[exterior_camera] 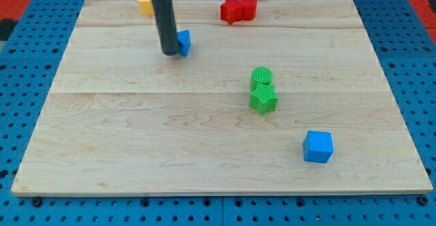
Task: Move blue cube to the bottom of the red blocks
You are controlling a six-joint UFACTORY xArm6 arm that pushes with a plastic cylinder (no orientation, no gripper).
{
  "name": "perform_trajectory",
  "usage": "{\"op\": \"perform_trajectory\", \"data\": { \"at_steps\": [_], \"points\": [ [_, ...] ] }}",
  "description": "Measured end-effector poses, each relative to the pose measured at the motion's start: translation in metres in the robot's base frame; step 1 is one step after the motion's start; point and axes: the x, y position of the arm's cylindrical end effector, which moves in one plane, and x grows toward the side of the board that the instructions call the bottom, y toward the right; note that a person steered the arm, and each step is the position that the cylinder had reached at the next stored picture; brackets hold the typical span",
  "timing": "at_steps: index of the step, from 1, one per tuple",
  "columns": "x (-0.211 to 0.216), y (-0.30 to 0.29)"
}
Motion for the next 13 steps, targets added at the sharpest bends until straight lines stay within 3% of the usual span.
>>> {"op": "perform_trajectory", "data": {
  "at_steps": [2,4,5,6,8,9,10,11,13],
  "points": [
    [-0.086,0.025],
    [-0.094,0.055],
    [-0.068,0.045],
    [0.003,0.026],
    [0.233,0.007],
    [0.283,0.069],
    [0.284,0.122],
    [0.284,0.218],
    [0.191,0.226]
  ]
}}
